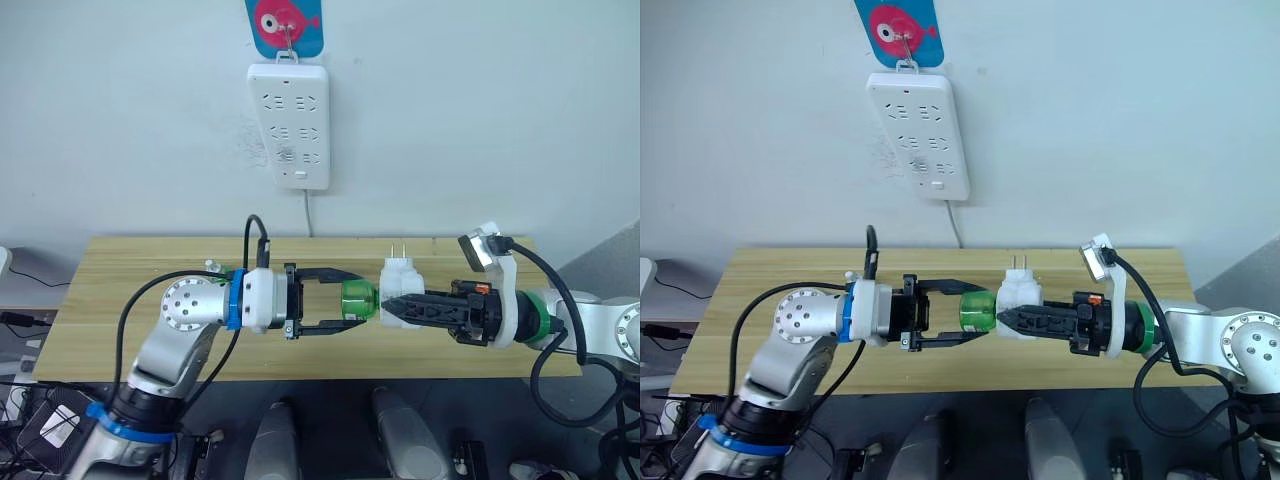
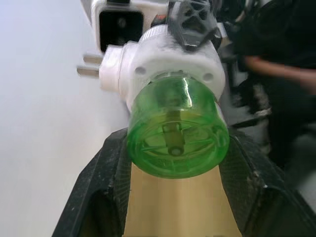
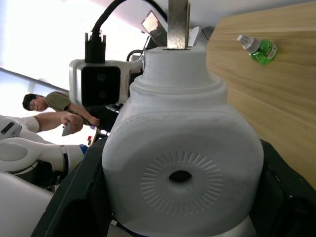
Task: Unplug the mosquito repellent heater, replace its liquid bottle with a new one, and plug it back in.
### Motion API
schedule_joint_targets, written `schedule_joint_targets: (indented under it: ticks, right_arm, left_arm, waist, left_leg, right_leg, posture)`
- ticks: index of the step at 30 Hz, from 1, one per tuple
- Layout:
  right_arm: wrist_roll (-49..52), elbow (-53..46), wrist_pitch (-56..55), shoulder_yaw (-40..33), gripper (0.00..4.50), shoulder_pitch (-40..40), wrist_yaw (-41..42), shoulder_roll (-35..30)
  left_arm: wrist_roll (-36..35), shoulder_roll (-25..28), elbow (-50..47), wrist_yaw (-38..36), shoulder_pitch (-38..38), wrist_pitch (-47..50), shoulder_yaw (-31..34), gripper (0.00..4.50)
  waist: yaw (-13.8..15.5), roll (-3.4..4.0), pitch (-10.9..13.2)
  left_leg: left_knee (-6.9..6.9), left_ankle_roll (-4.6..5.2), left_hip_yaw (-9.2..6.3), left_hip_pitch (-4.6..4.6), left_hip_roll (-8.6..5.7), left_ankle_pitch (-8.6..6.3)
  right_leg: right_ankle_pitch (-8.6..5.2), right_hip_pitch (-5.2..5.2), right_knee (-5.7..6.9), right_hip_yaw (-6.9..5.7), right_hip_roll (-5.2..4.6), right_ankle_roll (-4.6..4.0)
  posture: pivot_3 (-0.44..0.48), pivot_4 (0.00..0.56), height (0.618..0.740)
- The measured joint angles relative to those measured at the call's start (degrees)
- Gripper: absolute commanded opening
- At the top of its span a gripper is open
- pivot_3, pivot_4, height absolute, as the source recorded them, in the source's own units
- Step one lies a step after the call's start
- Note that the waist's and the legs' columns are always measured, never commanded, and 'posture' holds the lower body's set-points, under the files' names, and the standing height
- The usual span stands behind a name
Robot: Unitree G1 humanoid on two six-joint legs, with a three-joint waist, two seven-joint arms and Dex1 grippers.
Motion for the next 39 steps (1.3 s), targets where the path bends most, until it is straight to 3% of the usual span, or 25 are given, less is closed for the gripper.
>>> schedule_joint_targets:
  ticks: [2, 5, 11, 13, 18, 22, 27, 32, 39]
  right_arm:
    - [0.05, -0.40, 0.36, 0.40, 3.04, -0.11, 0.09, 0.01]
    - [0.10, -1.20, 0.65, 1.13, 3.04, -0.29, 0.27, 0.14]
    - [-0.14, -0.27, 0.64, 1.57, 3.04, -1.02, 0.27, 0.15]
    - [-0.36, 0.18, 0.64, 1.57, 3.04, -1.03, 0.26, 0.09]
    - [-0.40, 0.21, 0.51, 1.44, 3.04, -1.03, 0.37, -0.20]
    - [-0.32, 0.10, 0.40, 1.38, 3.04, -0.83, 0.45, -0.20]
    - [-0.06, 0.05, 0.32, 1.35, 3.04, -0.57, 0.46, -0.20]
    - [-0.03, 0.04, 0.30, 1.34, 3.04, -0.47, 0.46, -0.21]
    - [-0.02, 0.04, 0.30, 1.34, 3.04, -0.47, 0.46, -0.21]
  left_arm:
    - [-14.57, 4.99, -1.35, 2.60, -3.56, 20.01, -0.01, 2.21]
    - [-25.90, 7.51, 1.05, 3.45, -8.17, 36.72, 0.73, 2.21]
    - [-27.51, 5.72, 4.54, 3.48, -10.41, 42.45, 0.90, 2.21]
    - [-25.62, 4.85, 4.25, 3.41, -9.77, 40.88, 0.98, 2.93]
    - [-12.99, 5.55, 2.97, 0.60, -3.27, 29.59, 0.32, 4.38]
    - [2.52, 4.28, 4.00, -2.61, 2.31, 8.15, -1.44, 4.41]
    - [16.12, -5.29, 10.96, 1.41, 5.15, -21.71, 0.51, 4.41]
    - [17.95, -8.68, 12.89, 1.81, 5.14, -40.35, 3.69, 4.41]
    - [17.18, -9.38, 11.38, -0.23, 4.82, -44.99, 0.70, 4.41]
  waist:
    - [0.02, 0.00, 0.01]
    - [0.02, 0.02, 0.01]
    - [0.20, 0.01, 0.02]
    - [0.24, 0.01, 0.02]
    - [0.18, 0.02, 0.01]
    - [0.54, 0.02, 0.01]
    - [1.60, 0.01, 0.01]
    - [1.63, 0.01, 0.01]
    - [1.54, 0.01, 0.01]
  left_leg:
    - [0.00, 0.00, -0.09, 0.00, 0.00, 0.00]
    - [0.00, 0.00, -0.04, 0.00, -0.01, 0.00]
    - [-0.06, 0.00, -0.05, 0.00, -0.01, 0.00]
    - [-0.06, 0.00, -0.03, 0.00, -0.01, 0.00]
    - [-0.08, 0.00, 0.02, 0.01, 0.00, 0.00]
    - [-0.06, -0.01, 0.09, 0.00, -0.02, 0.00]
    - [-0.01, 0.00, 0.20, -0.02, -0.03, 0.00]
    - [-0.03, 0.00, 0.20, -0.01, -0.02, 0.00]
    - [-0.02, 0.00, 0.19, -0.01, -0.03, 0.00]
  right_leg:
    - [-0.01, 0.00, 0.01, -0.10, 0.02, 0.02]
    - [-0.02, 0.00, -0.01, -0.09, 0.03, 0.02]
    - [-0.01, -0.02, -0.04, -0.10, 0.03, 0.00]
    - [-0.01, -0.02, -0.04, -0.09, 0.02, 0.00]
    - [-0.01, -0.04, -0.05, -0.03, 0.02, -0.01]
    - [0.00, -0.03, -0.09, 0.03, -0.02, -0.03]
    - [0.15, -0.04, -0.12, 0.13, -0.05, -0.29]
    - [0.15, -0.03, -0.12, 0.13, -0.05, -0.28]
    - [0.15, -0.03, -0.08, 0.12, -0.04, -0.27]
  posture:
    - [-0.210, 0.290, 0.740]
    - [-0.208, 0.290, 0.740]
    - [-0.210, 0.288, 0.740]
    - [-0.210, 0.289, 0.740]
    - [-0.213, 0.289, 0.740]
    - [-0.216, 0.288, 0.740]
    - [-0.218, 0.289, 0.740]
    - [-0.217, 0.287, 0.740]
    - [-0.223, 0.278, 0.740]
